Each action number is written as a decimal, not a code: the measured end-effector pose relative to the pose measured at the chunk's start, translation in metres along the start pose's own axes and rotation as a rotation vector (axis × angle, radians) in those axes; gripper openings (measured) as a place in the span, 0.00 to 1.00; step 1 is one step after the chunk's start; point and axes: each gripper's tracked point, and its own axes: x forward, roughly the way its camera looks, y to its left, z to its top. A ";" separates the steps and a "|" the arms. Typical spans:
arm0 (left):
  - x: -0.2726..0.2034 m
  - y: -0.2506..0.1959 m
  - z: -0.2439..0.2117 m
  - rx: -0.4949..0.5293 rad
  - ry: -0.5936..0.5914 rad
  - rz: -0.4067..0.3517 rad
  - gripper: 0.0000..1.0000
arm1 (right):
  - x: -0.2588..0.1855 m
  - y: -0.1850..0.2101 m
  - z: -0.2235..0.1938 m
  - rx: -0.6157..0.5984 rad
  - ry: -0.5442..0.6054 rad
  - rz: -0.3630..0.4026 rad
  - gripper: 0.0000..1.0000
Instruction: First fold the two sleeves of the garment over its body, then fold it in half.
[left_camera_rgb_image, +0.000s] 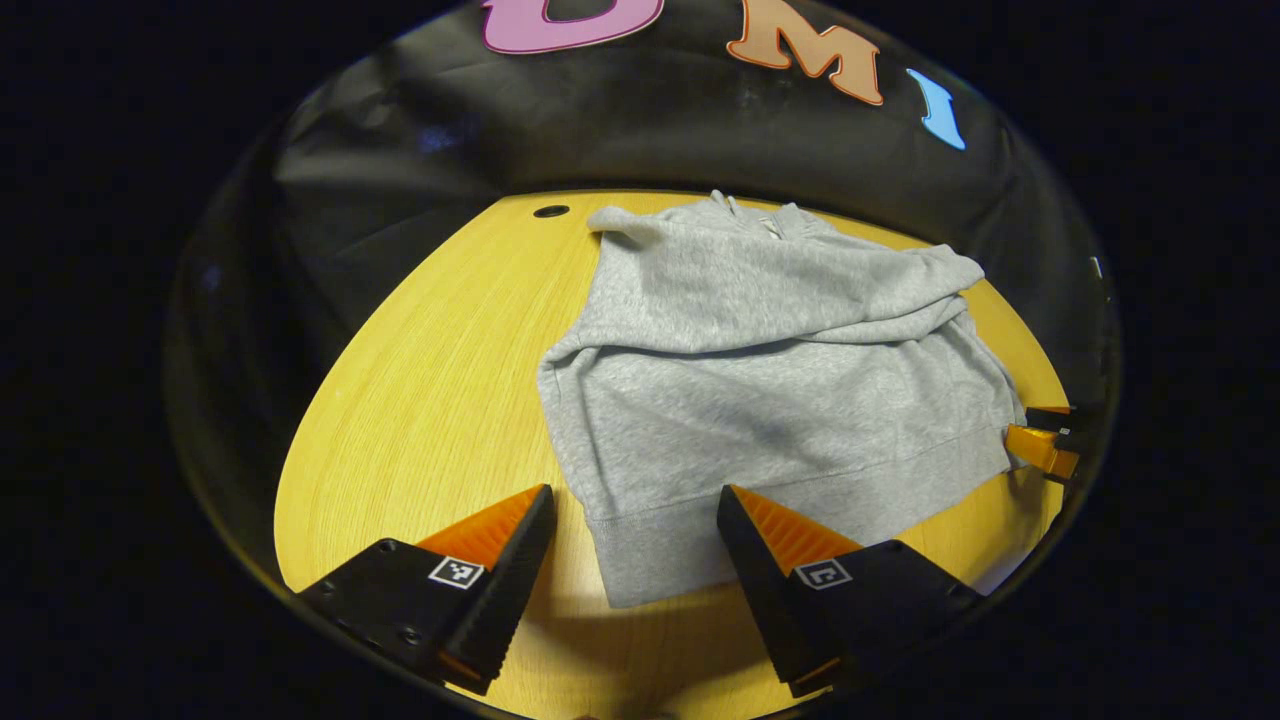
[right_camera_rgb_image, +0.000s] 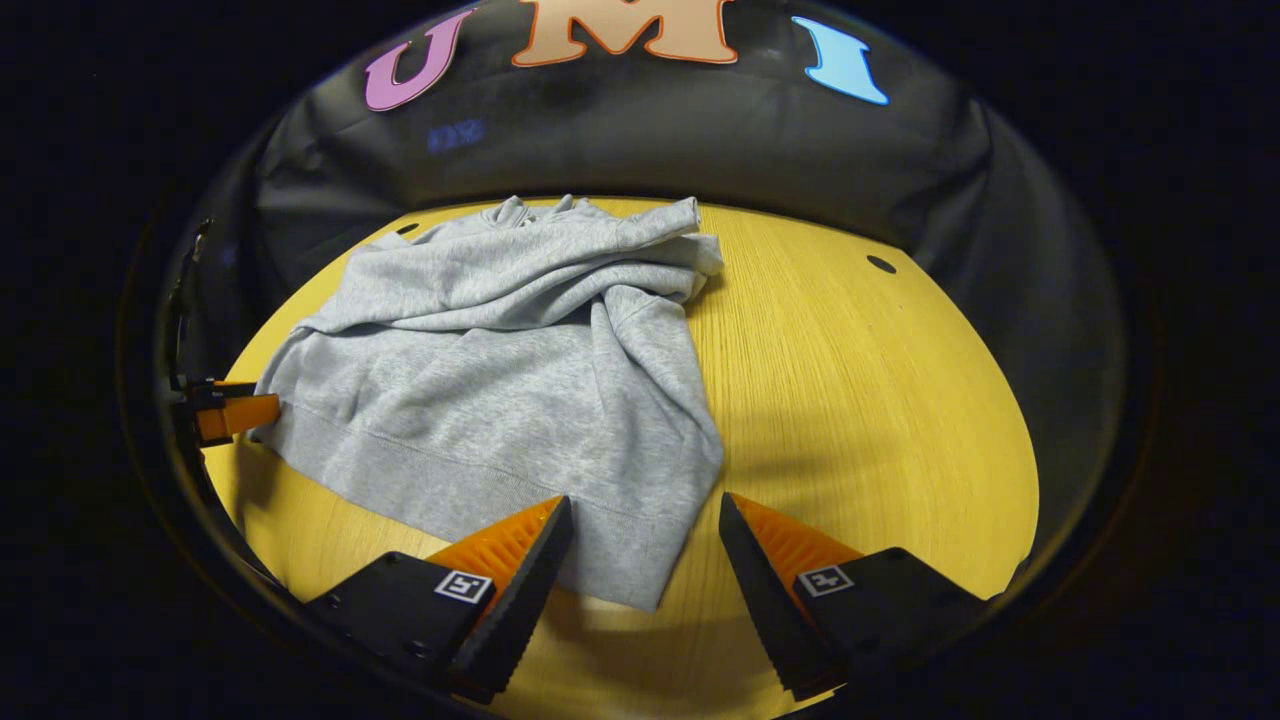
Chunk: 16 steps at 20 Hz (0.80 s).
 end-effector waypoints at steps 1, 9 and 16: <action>0.000 0.000 0.000 -0.006 -0.006 0.008 0.95 | 0.001 0.006 -0.002 0.036 0.021 0.020 0.91; 0.009 -0.023 0.012 -0.011 -0.032 -0.108 0.20 | 0.006 0.021 -0.001 0.018 0.166 0.071 0.15; -0.001 -0.022 0.001 -0.057 0.092 -0.134 0.00 | -0.002 0.018 0.001 0.065 0.190 0.086 0.07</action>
